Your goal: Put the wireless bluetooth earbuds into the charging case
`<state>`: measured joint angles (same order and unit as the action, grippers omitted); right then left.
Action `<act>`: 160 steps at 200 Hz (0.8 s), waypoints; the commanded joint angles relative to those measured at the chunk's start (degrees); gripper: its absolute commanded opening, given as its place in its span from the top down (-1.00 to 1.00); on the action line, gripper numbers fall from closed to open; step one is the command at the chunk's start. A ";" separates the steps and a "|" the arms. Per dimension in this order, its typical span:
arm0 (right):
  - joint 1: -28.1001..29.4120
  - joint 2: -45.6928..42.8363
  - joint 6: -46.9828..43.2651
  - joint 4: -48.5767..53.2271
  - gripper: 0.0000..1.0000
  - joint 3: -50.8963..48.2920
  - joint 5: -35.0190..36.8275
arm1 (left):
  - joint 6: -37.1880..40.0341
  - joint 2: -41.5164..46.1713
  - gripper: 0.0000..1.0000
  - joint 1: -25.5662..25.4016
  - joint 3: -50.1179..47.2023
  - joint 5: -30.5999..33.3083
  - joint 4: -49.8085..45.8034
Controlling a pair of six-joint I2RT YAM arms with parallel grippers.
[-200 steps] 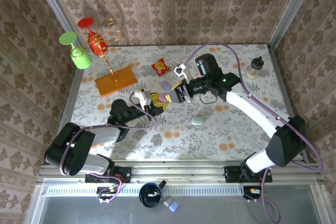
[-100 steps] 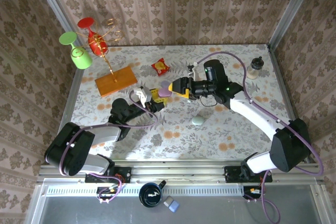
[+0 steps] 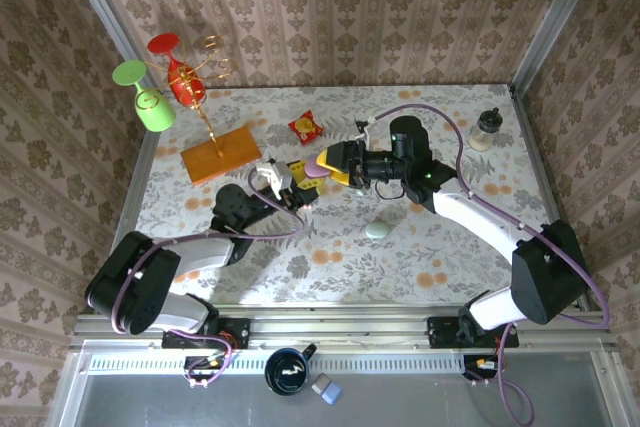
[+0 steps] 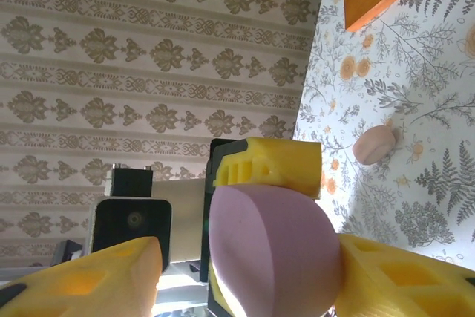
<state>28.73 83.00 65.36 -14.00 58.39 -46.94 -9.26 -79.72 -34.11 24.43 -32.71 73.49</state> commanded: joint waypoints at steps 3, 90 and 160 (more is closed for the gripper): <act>0.37 0.83 2.57 -5.07 -0.10 -0.50 -1.40 | 0.95 -1.46 0.40 -0.62 1.58 0.03 0.51; -1.00 1.36 4.43 -6.30 0.60 -1.91 1.19 | 2.22 -1.66 0.35 -0.70 1.07 -0.03 0.43; -6.99 -0.49 -4.55 4.95 0.60 -5.84 9.63 | 3.80 -2.00 -0.54 -0.92 -2.19 3.12 -0.02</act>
<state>24.80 84.49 65.80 -15.05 55.22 -43.55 -6.66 -81.01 -34.63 23.86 -31.05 72.88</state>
